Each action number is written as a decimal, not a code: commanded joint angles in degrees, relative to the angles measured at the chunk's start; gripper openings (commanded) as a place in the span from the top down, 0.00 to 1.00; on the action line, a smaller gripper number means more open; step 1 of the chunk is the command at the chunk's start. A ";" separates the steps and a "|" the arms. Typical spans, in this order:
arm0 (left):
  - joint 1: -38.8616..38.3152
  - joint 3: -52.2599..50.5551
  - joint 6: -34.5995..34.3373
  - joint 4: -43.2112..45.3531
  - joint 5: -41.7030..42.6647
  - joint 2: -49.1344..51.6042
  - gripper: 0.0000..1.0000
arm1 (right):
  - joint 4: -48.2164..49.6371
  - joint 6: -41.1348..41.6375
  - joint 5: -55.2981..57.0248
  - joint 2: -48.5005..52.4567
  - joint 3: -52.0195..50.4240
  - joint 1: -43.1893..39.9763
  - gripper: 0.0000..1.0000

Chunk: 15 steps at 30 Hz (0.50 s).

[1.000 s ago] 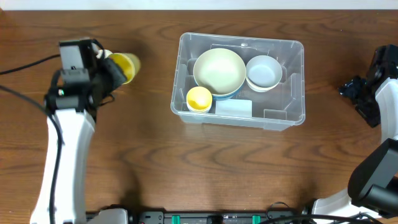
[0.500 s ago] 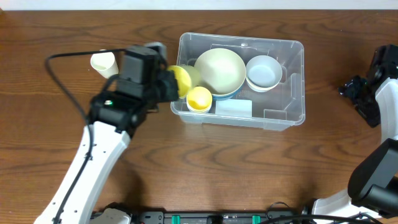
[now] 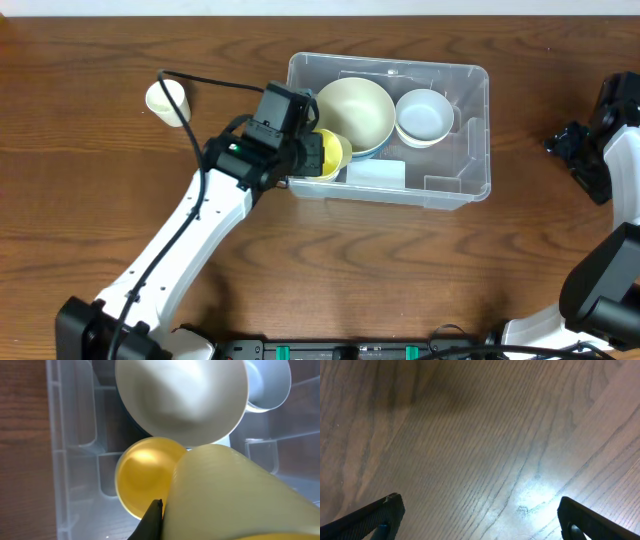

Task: Pack container
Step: 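Carry the yellow cup into the bin's front right area, release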

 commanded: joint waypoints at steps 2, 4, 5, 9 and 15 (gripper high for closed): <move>-1.51 0.94 1.42 0.63 -0.04 -0.26 0.94 | -0.04 0.81 0.52 0.17 -0.11 -0.31 0.01; -2.86 0.94 1.42 1.18 0.13 -0.26 0.94 | -0.04 0.81 0.52 0.17 -0.11 -0.31 0.01; -3.61 0.94 1.44 1.44 0.13 -0.26 0.94 | -0.04 0.81 0.52 0.17 -0.11 -0.31 0.01; -6.71 0.94 1.88 3.21 0.07 -0.24 0.94 | -0.04 0.81 0.52 0.17 -0.11 -0.31 0.01; -8.55 0.90 2.91 5.64 -3.26 0.09 0.94 | -0.04 0.81 0.52 0.17 -0.11 -0.31 0.01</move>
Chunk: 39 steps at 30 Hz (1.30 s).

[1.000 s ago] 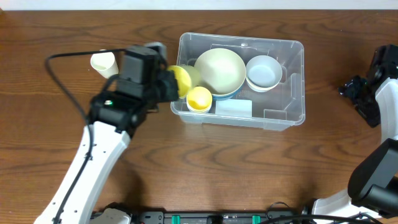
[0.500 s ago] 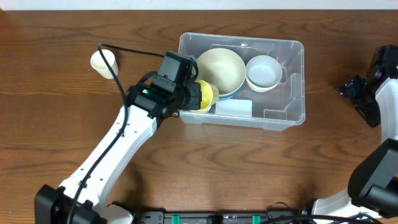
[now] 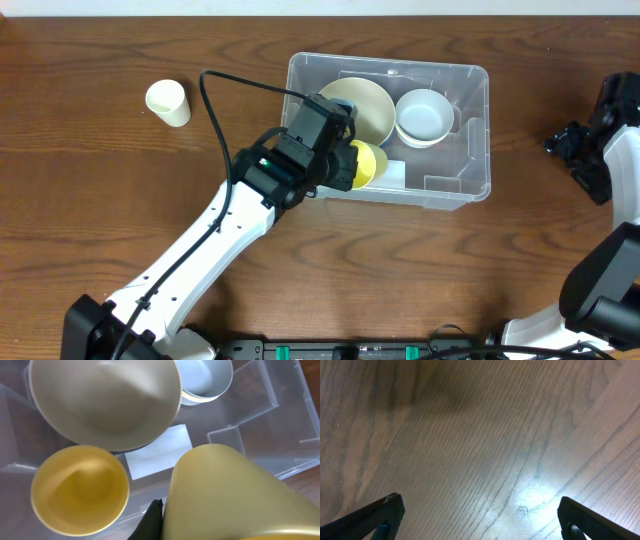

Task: Pack container
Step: 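Carry the yellow cup into the bin's front right area, release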

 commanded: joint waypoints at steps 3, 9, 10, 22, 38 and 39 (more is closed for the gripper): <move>0.17 0.90 1.44 2.27 -3.39 0.85 0.94 | -0.04 0.81 0.52 0.17 -0.11 -0.33 0.01; 0.17 0.90 1.90 6.12 -3.39 4.66 0.94 | -0.04 0.81 0.52 0.17 -0.11 -0.33 0.01; 0.17 0.90 2.05 6.73 -3.37 5.49 0.94 | -0.04 0.81 0.52 0.17 -0.11 -0.33 0.01; 0.20 0.90 2.58 7.69 -4.09 11.82 0.94 | -0.04 0.81 0.52 0.17 -0.11 -0.33 0.01; 0.28 0.85 3.54 6.64 -6.19 12.81 0.89 | -0.04 0.81 0.52 0.17 -0.11 -0.33 0.01; 0.28 0.85 3.56 6.60 -6.19 12.81 0.89 | -0.04 0.81 0.52 0.17 -0.11 -0.33 0.01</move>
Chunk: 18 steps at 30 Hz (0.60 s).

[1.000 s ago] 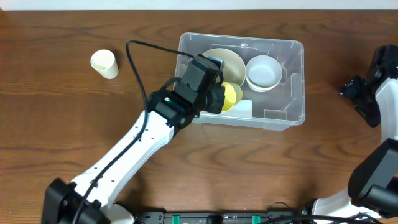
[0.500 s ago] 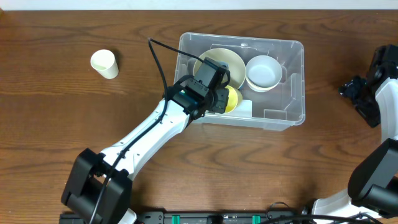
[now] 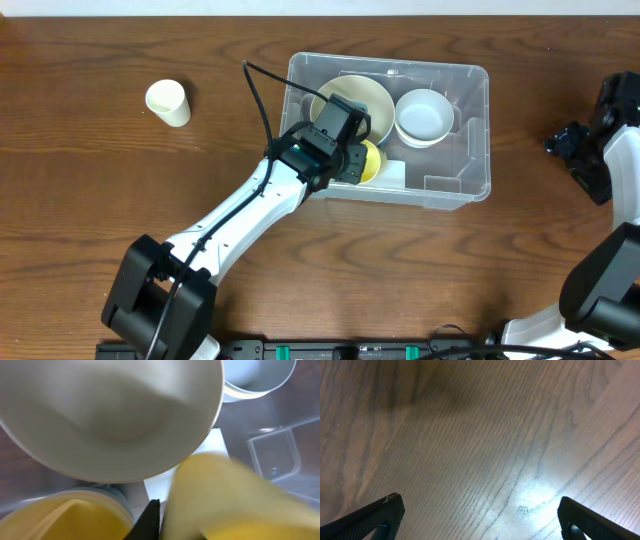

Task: Pack container
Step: 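Carry the yellow cup into the bin's front right area, release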

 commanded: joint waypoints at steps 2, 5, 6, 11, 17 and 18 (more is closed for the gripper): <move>0.35 0.85 0.79 -0.57 -1.97 0.76 0.89 | -0.04 0.81 0.52 0.17 -0.11 -0.33 0.01; 0.35 0.85 0.79 -0.55 -1.97 0.76 0.89 | -0.04 0.81 0.52 0.17 -0.11 -0.33 0.01; 0.35 0.85 0.79 -0.55 -1.97 0.76 0.89 | -0.04 0.81 0.52 0.17 -0.11 -0.33 0.01; 0.35 0.85 0.79 -0.50 -1.97 0.76 0.88 | -0.04 0.81 0.52 0.17 -0.11 -0.33 0.01; 0.35 0.85 0.79 -0.48 -1.97 0.74 0.88 | -0.04 0.81 0.52 0.17 -0.11 -0.33 0.01; 0.37 0.87 0.81 -0.37 -1.99 0.68 0.87 | -0.04 0.81 0.52 0.17 -0.11 -0.33 0.01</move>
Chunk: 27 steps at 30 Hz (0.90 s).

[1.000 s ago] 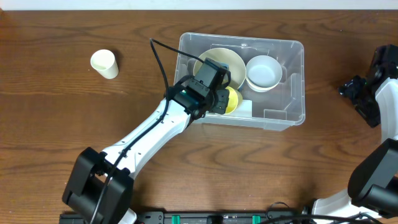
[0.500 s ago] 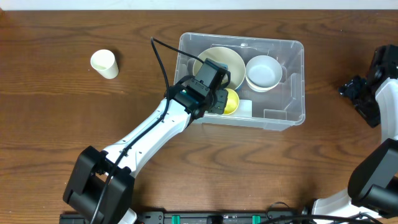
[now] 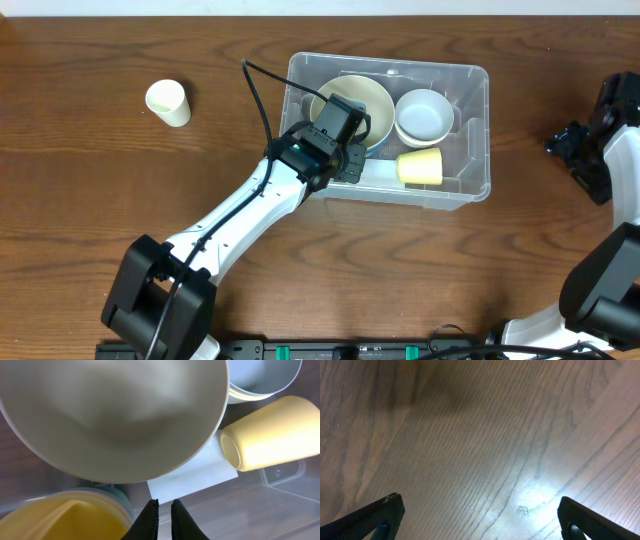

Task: Pack container
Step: 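Carry the yellow cup into the bin's front right area, release, then move the left gripper to the cream cup and grip its rim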

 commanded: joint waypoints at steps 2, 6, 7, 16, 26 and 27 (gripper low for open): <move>0.57 0.98 0.79 -0.11 -1.11 0.26 0.83 | -0.04 0.81 0.52 0.17 -0.11 -0.33 0.01; 2.12 2.05 1.64 -0.15 -1.16 -2.16 0.61 | -0.04 0.81 0.52 0.17 -0.11 -0.33 0.01; 2.86 2.36 2.19 -0.22 -1.18 -3.21 0.59 | -0.04 0.81 0.52 0.17 -0.11 -0.33 0.01; 15.26 2.84 2.23 -0.55 -3.67 -18.18 0.52 | -0.04 0.81 0.52 0.17 -0.11 -0.33 0.01; 29.77 2.84 2.16 -0.44 -8.22 -23.65 0.34 | -0.04 0.81 0.52 0.17 -0.11 -0.33 0.01; 31.52 2.84 1.97 -0.20 -8.20 -22.73 0.34 | -0.04 0.81 0.52 0.17 -0.11 -0.33 0.01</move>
